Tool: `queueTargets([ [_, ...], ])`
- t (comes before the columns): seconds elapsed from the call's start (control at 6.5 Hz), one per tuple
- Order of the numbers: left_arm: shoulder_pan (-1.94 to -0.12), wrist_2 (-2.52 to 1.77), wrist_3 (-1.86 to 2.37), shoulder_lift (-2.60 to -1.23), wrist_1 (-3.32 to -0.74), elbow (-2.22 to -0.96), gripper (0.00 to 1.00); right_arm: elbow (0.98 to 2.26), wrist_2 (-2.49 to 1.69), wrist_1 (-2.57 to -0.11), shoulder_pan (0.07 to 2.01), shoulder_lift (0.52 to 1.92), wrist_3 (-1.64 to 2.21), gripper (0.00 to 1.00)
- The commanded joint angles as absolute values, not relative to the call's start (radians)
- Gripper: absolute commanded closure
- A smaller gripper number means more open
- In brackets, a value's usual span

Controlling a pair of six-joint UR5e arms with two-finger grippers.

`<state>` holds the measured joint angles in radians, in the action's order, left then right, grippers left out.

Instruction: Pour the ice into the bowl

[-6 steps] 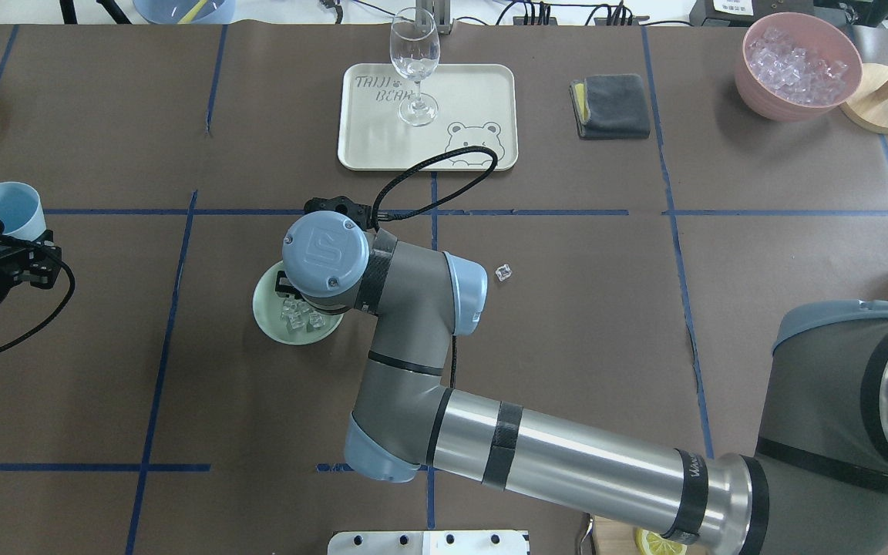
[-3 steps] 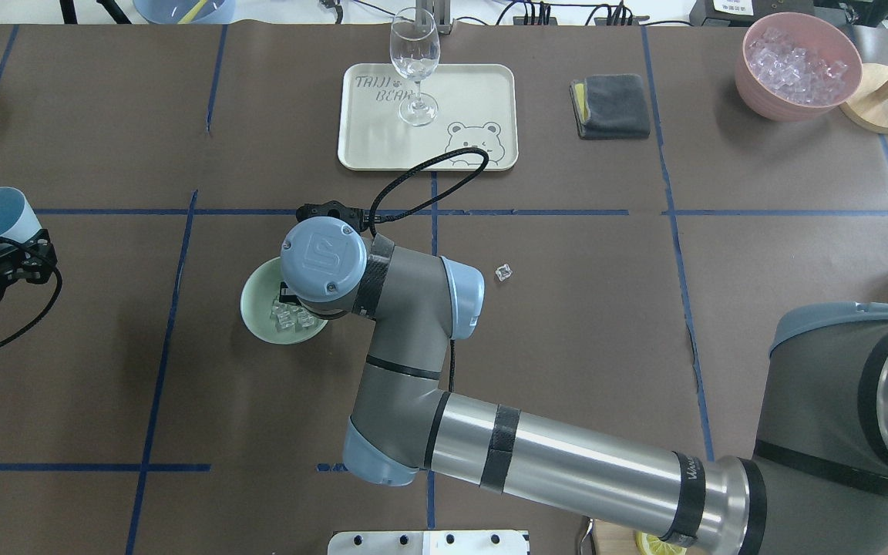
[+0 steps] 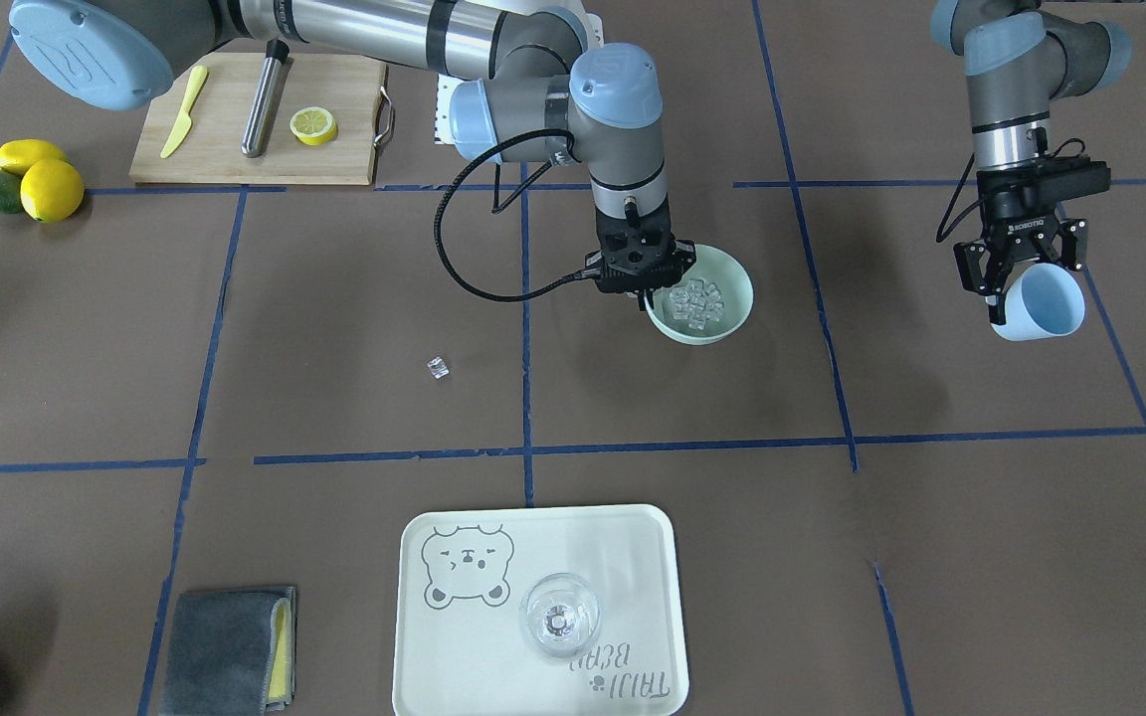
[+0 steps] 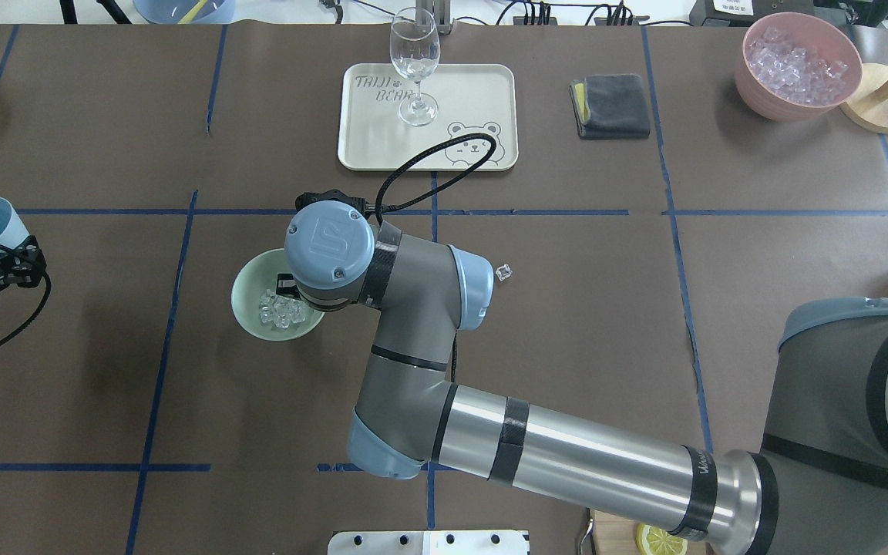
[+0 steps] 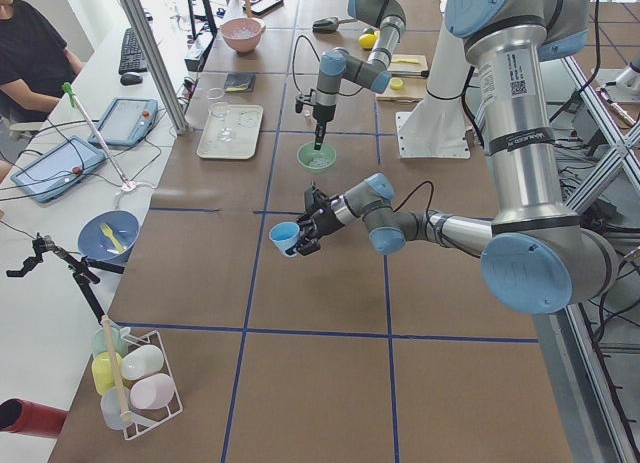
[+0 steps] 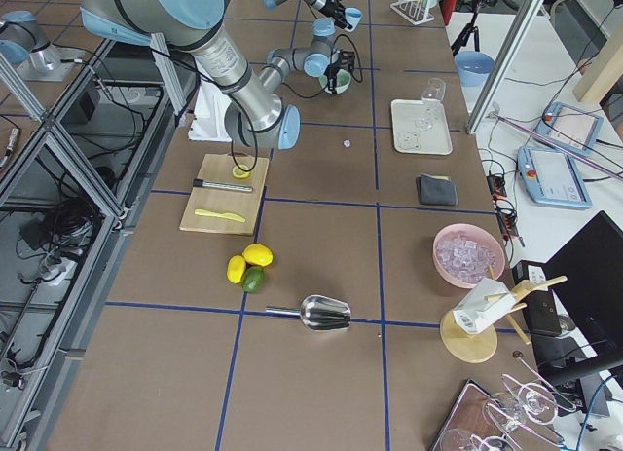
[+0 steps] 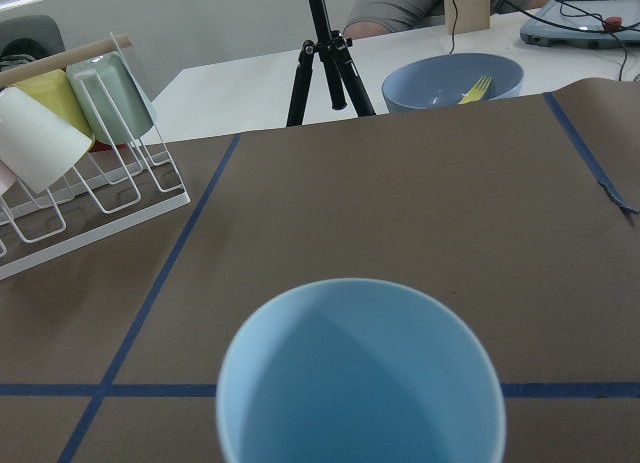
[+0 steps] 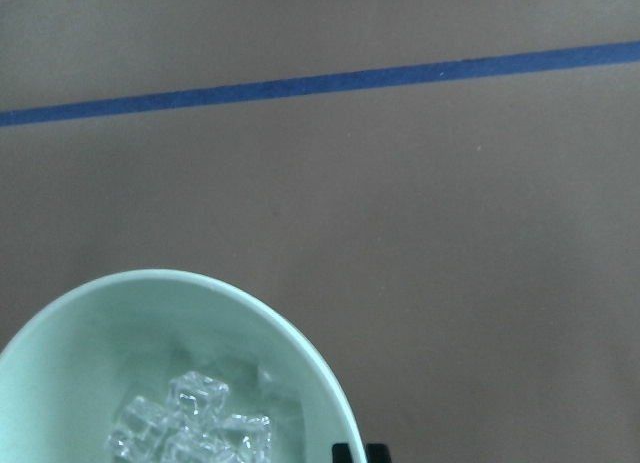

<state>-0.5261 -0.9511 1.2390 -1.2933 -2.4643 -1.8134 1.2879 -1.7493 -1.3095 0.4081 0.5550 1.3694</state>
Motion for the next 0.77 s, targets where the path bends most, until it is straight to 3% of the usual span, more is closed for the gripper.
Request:
queueTargets([
  [0.0,-0.447,-0.852,1.383,-1.292,-2.52,-1.761,1.0,1.51,-1.827,-1.382,0.472,0.691,1.359,1.0],
  [0.62,-0.325,-0.678,1.493,-1.325,-2.513,-1.665,1.0,1.712,-1.948,-1.408,0.598,0.88,1.327,1.0],
])
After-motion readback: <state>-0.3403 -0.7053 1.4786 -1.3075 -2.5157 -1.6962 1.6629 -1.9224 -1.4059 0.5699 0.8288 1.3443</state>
